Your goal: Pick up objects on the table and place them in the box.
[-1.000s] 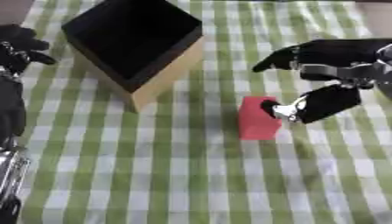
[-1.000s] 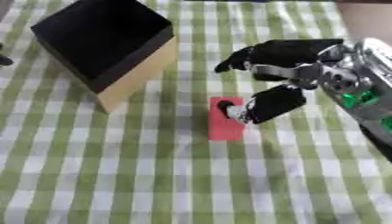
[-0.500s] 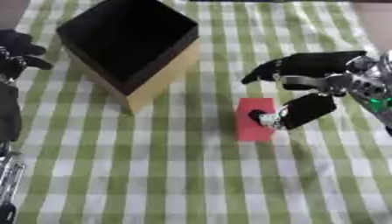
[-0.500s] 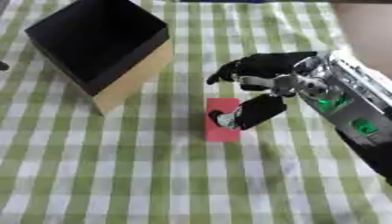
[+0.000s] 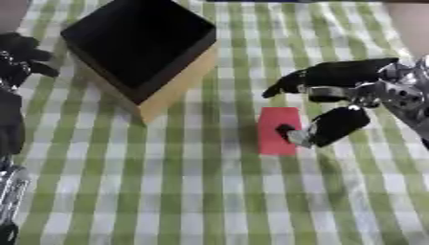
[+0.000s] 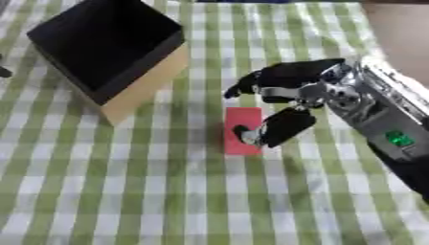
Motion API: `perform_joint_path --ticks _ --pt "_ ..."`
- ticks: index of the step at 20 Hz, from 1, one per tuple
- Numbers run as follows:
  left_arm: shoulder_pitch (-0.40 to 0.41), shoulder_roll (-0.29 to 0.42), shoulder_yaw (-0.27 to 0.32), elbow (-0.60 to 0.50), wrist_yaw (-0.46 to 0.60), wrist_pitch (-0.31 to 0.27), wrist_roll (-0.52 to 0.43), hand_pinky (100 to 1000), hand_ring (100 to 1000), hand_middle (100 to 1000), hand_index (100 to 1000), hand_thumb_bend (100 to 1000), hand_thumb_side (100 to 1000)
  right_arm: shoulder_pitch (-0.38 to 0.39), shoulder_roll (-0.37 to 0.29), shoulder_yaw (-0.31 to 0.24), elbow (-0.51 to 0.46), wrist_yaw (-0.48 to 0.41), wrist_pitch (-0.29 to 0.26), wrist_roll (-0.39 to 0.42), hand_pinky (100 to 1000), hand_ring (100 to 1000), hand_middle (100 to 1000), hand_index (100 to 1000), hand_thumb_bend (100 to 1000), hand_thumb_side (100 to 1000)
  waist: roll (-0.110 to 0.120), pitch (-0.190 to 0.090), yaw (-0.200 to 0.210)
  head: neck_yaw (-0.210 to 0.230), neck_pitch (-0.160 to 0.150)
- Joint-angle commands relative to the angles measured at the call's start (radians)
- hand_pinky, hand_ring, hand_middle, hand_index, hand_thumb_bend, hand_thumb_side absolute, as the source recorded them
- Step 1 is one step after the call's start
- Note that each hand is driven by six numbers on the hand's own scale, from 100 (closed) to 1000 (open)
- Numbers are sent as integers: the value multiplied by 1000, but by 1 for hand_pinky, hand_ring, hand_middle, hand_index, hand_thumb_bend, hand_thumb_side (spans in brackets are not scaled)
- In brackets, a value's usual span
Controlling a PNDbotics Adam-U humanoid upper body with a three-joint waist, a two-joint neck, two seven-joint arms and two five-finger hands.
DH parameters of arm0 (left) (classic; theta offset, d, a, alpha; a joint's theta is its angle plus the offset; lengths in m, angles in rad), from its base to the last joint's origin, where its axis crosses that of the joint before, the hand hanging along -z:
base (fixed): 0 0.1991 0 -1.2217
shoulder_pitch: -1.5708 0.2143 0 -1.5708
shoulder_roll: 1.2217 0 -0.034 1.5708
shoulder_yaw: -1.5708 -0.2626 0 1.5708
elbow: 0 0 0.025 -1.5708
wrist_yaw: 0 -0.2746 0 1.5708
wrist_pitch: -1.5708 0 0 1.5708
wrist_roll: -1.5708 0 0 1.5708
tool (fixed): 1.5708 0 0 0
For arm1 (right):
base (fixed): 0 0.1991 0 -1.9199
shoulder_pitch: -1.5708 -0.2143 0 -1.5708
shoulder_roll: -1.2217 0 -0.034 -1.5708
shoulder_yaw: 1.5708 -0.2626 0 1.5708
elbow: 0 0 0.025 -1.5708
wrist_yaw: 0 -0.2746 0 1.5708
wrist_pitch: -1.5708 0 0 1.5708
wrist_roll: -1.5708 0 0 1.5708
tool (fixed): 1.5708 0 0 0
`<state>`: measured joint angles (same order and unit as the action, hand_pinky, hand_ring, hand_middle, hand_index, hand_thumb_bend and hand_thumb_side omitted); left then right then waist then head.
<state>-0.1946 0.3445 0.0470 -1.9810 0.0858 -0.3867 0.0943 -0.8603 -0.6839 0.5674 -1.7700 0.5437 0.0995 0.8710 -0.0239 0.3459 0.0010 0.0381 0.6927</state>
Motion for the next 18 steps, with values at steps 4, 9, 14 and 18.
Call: perform_joint_path --ticks 4,9,14,18 --pt "-5 17 3 -19 -4 2 -9 540 633 642 754 100 811 -8 -33 -4 5 8 -6 22 1000 1000 935 1000 260 887 2 -17 -1 -1 -10" --pt "-6 16 3 -19 -3 3 -12 538 632 641 754 100 809 -3 -27 5 39 72 -23 6 1000 1000 945 1000 298 861 3 -16 2 -2 -11" --pt "-6 14 2 -19 -1 4 -14 537 631 641 754 100 812 6 -24 9 71 111 -37 -11 1000 1000 953 1000 315 842 4 -15 3 -2 -13" --pt "-7 13 1 -19 0 5 -17 534 629 639 754 100 815 9 -18 20 88 119 -47 -12 1000 1000 952 1000 318 840 5 -14 5 -6 -15"
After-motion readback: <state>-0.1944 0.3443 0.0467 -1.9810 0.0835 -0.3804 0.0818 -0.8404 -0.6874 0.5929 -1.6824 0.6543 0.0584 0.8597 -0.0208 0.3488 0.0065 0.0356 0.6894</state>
